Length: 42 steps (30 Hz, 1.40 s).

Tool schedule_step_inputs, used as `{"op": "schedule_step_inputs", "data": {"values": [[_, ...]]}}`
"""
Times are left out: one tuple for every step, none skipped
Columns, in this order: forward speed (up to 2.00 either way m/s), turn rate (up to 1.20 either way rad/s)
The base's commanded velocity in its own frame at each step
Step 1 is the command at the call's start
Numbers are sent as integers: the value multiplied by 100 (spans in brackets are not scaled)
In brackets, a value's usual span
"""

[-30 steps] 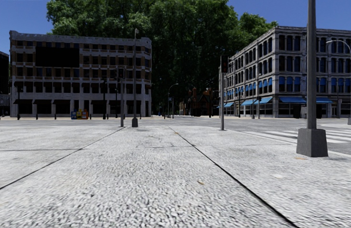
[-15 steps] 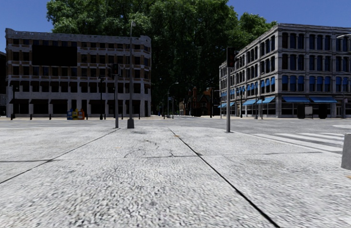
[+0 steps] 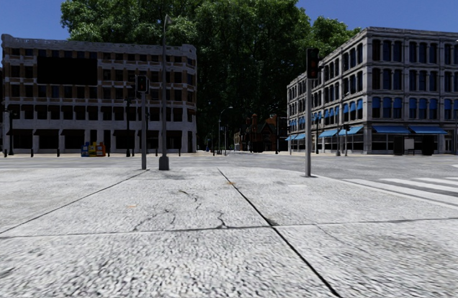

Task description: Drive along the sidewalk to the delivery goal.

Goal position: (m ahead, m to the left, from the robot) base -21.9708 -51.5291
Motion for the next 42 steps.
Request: {"op": "schedule_step_inputs", "data": {"values": [[200,0],[200,0],[200,0],[200,0],[200,0],[200,0],[200,0],[200,0],[200,0],[200,0],[200,0],[200,0],[200,0],[200,0],[200,0],[200,0],[200,0],[200,0],[200,0],[200,0],[200,0],[200,-8],[200,-30],[200,-49],[200,-59],[200,-66],[200,-69],[200,-69],[200,-69],[200,-69],[200,-70],[200,-70],[200,-70],[200,-70],[200,-70],[200,-70],[200,-70],[200,-71],[200,-86],[200,-86],[200,-107],[200,-116]]}}
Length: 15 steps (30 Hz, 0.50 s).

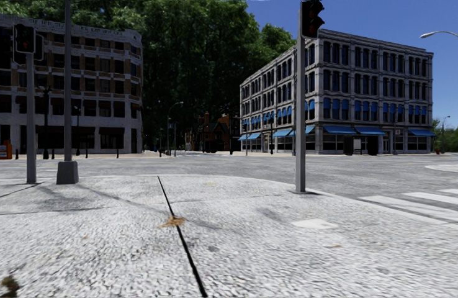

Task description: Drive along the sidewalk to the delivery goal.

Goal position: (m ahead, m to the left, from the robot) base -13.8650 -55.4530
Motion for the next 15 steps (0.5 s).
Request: {"op": "schedule_step_inputs", "data": {"values": [[200,-119],[200,-119],[200,-119],[200,-119],[200,-119],[200,-119],[200,-119],[200,-119],[200,-119],[200,-119],[200,-119],[200,-119],[200,-119],[200,-119],[200,-119]]}}
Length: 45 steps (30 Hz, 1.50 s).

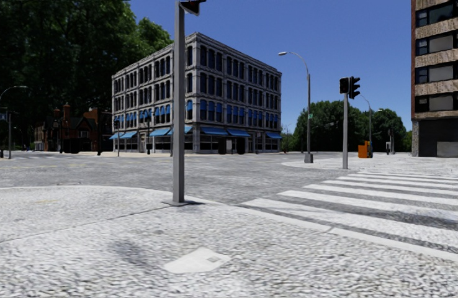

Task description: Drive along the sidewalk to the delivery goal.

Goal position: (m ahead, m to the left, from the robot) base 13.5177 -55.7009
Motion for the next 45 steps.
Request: {"op": "schedule_step_inputs", "data": {"values": [[200,-119],[200,-119],[200,-118],[200,-118],[200,-118],[200,-117],[200,-116],[200,-116],[200,-115],[200,-114],[200,-111],[200,-107],[200,-107],[200,-100],[200,-17],[200,-1],[200,0],[200,0],[200,0],[200,0],[200,0],[200,0],[200,0],[200,0],[200,0],[200,52],[200,120],[200,120],[200,120],[200,120],[200,120],[200,120],[200,120],[200,120],[200,120],[200,120],[200,120],[200,120],[200,120],[200,120],[200,120],[200,120],[200,0],[200,0],[200,0]]}}
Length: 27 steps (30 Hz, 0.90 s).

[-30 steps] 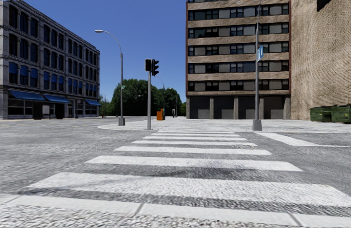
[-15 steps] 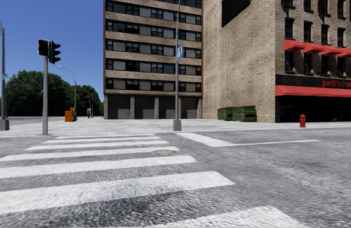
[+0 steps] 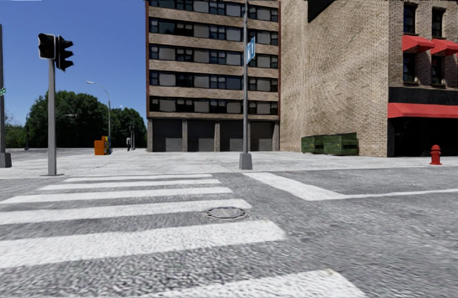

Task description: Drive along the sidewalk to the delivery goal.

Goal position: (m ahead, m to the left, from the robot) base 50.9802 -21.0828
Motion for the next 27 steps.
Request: {"op": "schedule_step_inputs", "data": {"values": [[200,0],[200,0],[200,0],[200,0],[200,0],[200,0],[200,0],[200,5],[200,54],[200,80],[200,86],[200,86],[200,79],[200,0],[200,0],[200,0],[200,0],[200,0],[200,0],[200,0],[200,0],[200,0],[200,0],[200,0],[200,0],[200,0],[200,0]]}}
